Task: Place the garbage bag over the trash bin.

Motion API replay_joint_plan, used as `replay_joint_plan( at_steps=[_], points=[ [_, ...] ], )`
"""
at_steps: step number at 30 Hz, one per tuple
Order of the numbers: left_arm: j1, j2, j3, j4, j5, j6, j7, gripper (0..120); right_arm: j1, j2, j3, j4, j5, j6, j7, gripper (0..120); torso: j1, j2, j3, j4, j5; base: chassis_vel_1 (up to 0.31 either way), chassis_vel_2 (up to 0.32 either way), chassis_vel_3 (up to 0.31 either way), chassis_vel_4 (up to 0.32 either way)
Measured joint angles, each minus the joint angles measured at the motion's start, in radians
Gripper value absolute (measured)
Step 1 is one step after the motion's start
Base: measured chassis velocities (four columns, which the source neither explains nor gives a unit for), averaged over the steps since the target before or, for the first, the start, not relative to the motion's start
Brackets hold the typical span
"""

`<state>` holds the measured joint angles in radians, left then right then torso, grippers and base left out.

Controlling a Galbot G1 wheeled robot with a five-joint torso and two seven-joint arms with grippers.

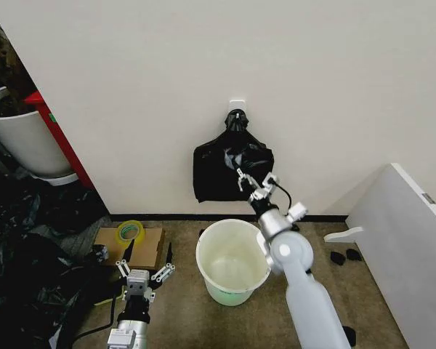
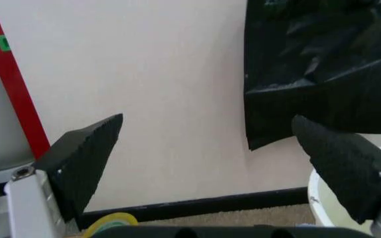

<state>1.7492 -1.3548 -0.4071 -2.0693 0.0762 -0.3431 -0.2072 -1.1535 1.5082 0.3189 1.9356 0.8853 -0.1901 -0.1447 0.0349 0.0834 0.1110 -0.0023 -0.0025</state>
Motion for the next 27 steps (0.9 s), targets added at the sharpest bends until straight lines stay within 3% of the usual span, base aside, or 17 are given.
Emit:
replay_joint_plan(
  at_steps=[7,14,17,18,27],
  points=[
    [-0.006,0.002,0.005,0.010,-0.001,0.000,0.000,100,-0.198,-0.043,-0.023,0.096,-0.180,0.065,-0.048,0,0.000,0.000,0.000,0.0000,0.0000,0.000,0.000,0.000,0.000],
    [-0.009,-0.001,0.008,0.014,-0.002,0.000,-0.001,100,-0.286,-0.071,-0.054,0.117,-0.289,0.123,-0.069,0,0.000,0.000,0.000,-0.0001,0.0001,0.000,0.000,0.000,0.000],
    [-0.010,-0.004,0.011,0.016,-0.001,0.001,-0.001,100,-0.363,-0.094,-0.088,0.130,-0.388,0.189,-0.081,0,0.000,0.000,0.000,0.0000,0.0000,0.000,0.000,0.000,0.000],
    [-0.011,-0.002,0.011,0.017,-0.002,0.001,-0.001,100,-0.449,-0.122,-0.121,0.136,-0.501,0.266,-0.096,0,0.000,0.000,0.000,0.0000,0.0000,0.000,0.000,0.000,0.000],
    [-0.021,0.009,0.013,0.018,-0.006,0.005,-0.001,100,-0.579,-0.185,-0.154,0.133,-0.703,0.391,-0.122,0,0.000,0.000,0.000,0.0000,0.0000,0.000,0.000,0.000,0.000]
  ],
)
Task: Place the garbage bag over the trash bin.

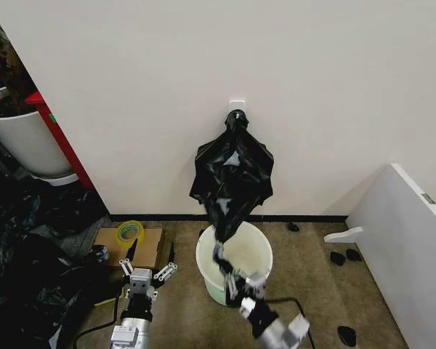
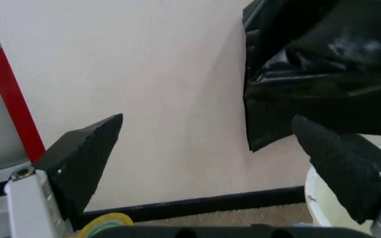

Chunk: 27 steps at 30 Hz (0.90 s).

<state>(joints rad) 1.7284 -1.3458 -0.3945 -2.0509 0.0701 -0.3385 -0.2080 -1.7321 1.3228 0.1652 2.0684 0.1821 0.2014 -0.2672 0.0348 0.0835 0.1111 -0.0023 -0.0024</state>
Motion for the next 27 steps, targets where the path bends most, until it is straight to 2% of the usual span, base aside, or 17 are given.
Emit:
replay_joint_plan(
  at_steps=[7,16,22,27],
  points=[
    [0.000,0.008,0.001,0.002,-0.002,0.000,0.000,100,-0.047,-0.016,0.016,-0.007,-0.057,0.058,-0.023,0,0.000,0.000,0.000,0.0000,0.0001,0.000,0.000,0.000,0.000],
    [-0.004,0.020,0.004,0.001,-0.004,0.000,0.000,100,-0.072,-0.041,0.018,-0.001,-0.121,0.080,-0.039,0,0.000,0.000,0.000,0.0001,-0.0002,0.000,0.000,0.000,0.000],
    [-0.010,0.032,0.011,-0.003,-0.010,0.002,-0.001,100,-0.029,-0.013,0.009,0.000,-0.040,0.048,0.014,0,0.000,0.000,0.000,0.0000,0.0002,0.000,0.000,0.000,0.000],
    [-0.046,0.084,0.046,-0.048,-0.070,0.037,0.009,100,0.037,0.021,0.022,0.020,-0.008,0.016,0.064,0,0.000,0.000,0.000,0.0003,0.0000,0.000,0.000,0.000,0.000]
  ],
)
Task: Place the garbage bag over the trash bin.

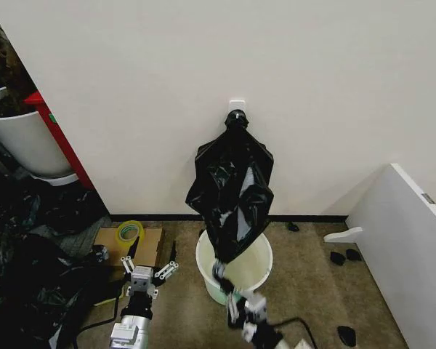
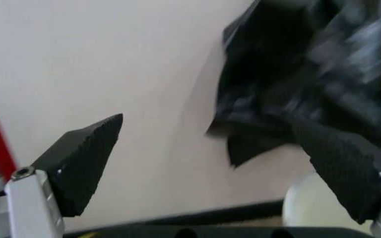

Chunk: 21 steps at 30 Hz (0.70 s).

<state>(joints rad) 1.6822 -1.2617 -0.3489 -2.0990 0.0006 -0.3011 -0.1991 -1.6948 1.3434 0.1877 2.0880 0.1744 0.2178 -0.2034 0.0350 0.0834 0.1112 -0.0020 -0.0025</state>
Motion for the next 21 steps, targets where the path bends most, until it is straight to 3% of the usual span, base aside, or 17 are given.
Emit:
replay_joint_plan(
  at_steps=[2,5,6,8,9,10,12,13,16,17,21],
  points=[
    [-0.025,0.032,0.010,-0.021,-0.033,0.014,0.009,100,0.015,0.007,0.006,0.004,-0.006,-0.005,0.011,0,0.000,0.000,0.000,-0.0002,-0.0002,0.000,0.000,0.000,0.000],
    [-0.126,0.182,0.033,-0.084,-0.152,0.078,0.035,100,0.037,0.014,0.026,0.006,-0.051,-0.007,0.033,0,0.000,0.000,0.000,-0.0001,-0.0005,0.000,0.000,0.000,0.000],
    [-0.126,0.182,0.033,-0.084,-0.152,0.078,0.035,100,0.037,0.014,0.026,0.006,-0.051,-0.007,0.033,0,0.000,0.000,0.000,-0.0001,-0.0005,0.000,0.000,0.000,0.000],
    [-0.198,0.327,0.038,-0.136,-0.249,0.138,0.039,100,0.066,0.011,0.029,-0.011,-0.116,0.006,0.039,0,0.000,0.000,0.000,-0.0013,-0.0002,0.000,0.000,0.000,0.000],
    [-0.206,0.362,0.034,-0.153,-0.275,0.153,0.040,100,0.083,0.008,0.022,-0.020,-0.130,0.009,0.039,0,0.000,0.000,0.000,-0.0010,-0.0003,0.000,0.000,0.000,0.000],
    [-0.206,0.362,0.034,-0.153,-0.275,0.153,0.040,100,0.083,0.008,0.022,-0.020,-0.130,0.009,0.039,0,0.000,0.000,0.000,-0.0010,-0.0003,0.000,0.000,0.000,0.000],
    [-0.235,0.444,0.028,-0.187,-0.339,0.189,0.043,100,0.128,0.003,-0.002,-0.045,-0.174,0.018,0.039,0,0.000,0.000,0.000,0.0009,-0.0001,0.000,0.000,0.000,0.000],
    [-0.235,0.444,0.028,-0.187,-0.339,0.189,0.043,100,0.128,0.003,-0.002,-0.045,-0.174,0.018,0.039,0,0.000,0.000,0.000,0.0009,-0.0001,0.000,0.000,0.000,0.000],
    [-0.385,0.580,0.111,-0.196,-0.451,0.250,0.047,100,0.133,0.030,-0.007,-0.067,-0.236,0.041,0.037,0,0.000,0.000,0.000,-0.0006,-0.0003,0.000,0.000,0.000,0.000],
    [-0.385,0.580,0.111,-0.196,-0.451,0.250,0.047,100,0.133,0.030,-0.007,-0.067,-0.236,0.041,0.037,0,0.000,0.000,0.000,-0.0006,-0.0003,0.000,0.000,0.000,0.000],
    [-0.585,0.652,0.255,-0.176,-0.528,0.309,0.039,100,0.131,0.044,0.004,-0.071,-0.250,0.049,0.037,0,0.000,0.000,0.000,-0.0005,-0.0004,0.000,0.000,0.000,0.000]
  ],
)
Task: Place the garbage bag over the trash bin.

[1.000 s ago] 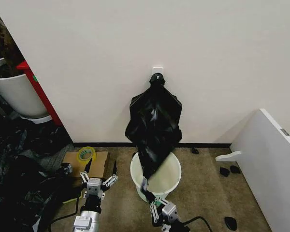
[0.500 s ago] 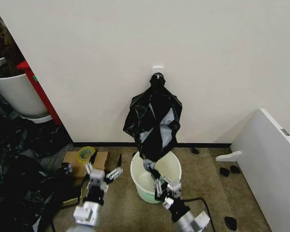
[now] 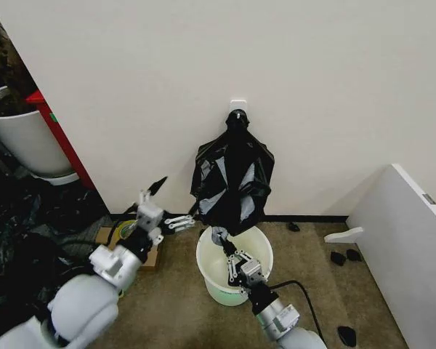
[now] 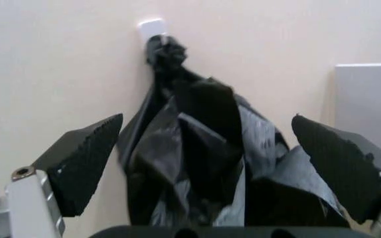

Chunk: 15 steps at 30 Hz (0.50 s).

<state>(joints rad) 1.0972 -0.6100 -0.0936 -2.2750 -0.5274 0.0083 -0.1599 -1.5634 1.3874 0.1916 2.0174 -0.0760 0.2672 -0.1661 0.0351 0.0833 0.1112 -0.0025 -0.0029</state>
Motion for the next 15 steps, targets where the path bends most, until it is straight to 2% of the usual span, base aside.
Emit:
replay_joint_plan(
  at_steps=[3,7,15],
  points=[
    [-0.135,0.050,0.100,0.035,-0.061,0.029,-0.001,99,-0.001,0.005,0.012,0.006,-0.001,0.002,0.001,0,0.000,0.000,0.000,0.0000,0.0001,0.000,0.000,0.000,0.000],
    [-0.224,0.073,0.169,0.082,-0.084,0.040,0.012,99,-0.006,0.011,0.015,0.017,-0.001,0.002,0.001,0,0.000,0.000,0.000,0.0005,0.0000,0.000,0.000,0.000,0.000],
    [-0.371,0.071,0.296,0.144,-0.098,0.057,0.032,98,-0.016,0.025,0.011,0.031,-0.016,0.008,-0.001,0,0.000,0.000,0.000,0.0003,0.0002,0.000,0.000,0.000,0.000]
  ],
)
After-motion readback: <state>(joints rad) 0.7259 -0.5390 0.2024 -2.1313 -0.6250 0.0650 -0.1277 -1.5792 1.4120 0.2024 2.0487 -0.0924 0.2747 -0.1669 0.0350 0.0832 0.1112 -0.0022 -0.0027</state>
